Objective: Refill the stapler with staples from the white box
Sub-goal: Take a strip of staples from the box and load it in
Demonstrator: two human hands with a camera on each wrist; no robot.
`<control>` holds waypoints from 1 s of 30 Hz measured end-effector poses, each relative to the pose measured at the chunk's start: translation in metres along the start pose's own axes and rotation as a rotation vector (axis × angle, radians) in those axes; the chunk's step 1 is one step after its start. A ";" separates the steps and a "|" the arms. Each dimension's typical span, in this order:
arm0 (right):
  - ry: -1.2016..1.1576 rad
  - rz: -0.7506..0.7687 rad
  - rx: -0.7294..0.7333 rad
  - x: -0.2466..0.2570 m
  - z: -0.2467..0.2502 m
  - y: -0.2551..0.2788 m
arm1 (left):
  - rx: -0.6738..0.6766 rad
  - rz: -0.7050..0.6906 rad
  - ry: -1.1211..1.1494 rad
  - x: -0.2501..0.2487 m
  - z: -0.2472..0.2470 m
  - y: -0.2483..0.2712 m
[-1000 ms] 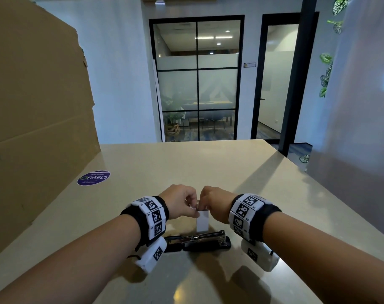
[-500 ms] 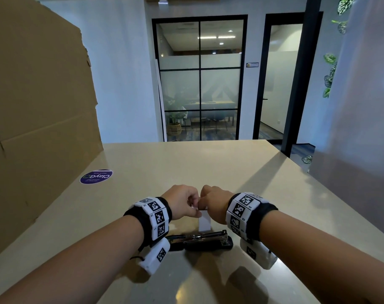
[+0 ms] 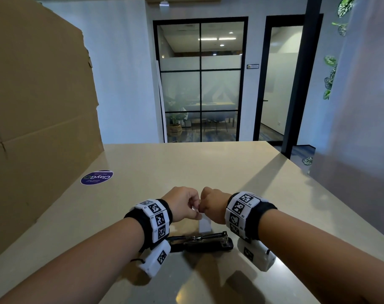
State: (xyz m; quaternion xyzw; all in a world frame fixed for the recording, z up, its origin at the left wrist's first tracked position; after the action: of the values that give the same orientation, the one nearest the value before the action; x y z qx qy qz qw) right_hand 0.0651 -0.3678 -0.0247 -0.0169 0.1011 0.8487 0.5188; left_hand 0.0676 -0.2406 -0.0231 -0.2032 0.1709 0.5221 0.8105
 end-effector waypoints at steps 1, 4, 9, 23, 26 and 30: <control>0.001 0.000 -0.005 0.000 0.000 0.001 | 0.001 0.000 0.002 0.000 0.000 0.000; -0.138 -0.015 -0.080 -0.001 0.004 0.003 | -0.004 0.000 -0.009 0.000 0.000 0.000; -0.345 -0.039 -0.187 -0.003 0.009 0.005 | -0.005 -0.004 -0.018 0.000 0.001 0.000; -0.974 -0.160 -0.552 -0.027 0.019 0.012 | -0.009 -0.025 -0.025 0.000 0.001 0.001; -1.195 -0.234 -0.588 -0.029 0.019 0.015 | -0.013 -0.019 -0.020 0.001 0.001 0.001; -1.263 -0.350 -0.481 -0.029 0.024 0.022 | -0.007 -0.018 -0.031 0.000 0.001 0.002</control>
State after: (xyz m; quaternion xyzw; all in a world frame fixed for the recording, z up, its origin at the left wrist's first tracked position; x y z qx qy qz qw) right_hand 0.0610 -0.3981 0.0057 0.3492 -0.4149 0.5989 0.5893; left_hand 0.0660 -0.2392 -0.0222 -0.1995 0.1546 0.5183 0.8171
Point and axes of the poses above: each hand's wrist, its own y-axis away from the middle knuckle, its own z-axis out of the back of the hand, x = y × z, the point moved 2 cm from there along -y, towards the middle knuckle, and after that the axes turned 5 degrees about -x, right-handed, at the moved point
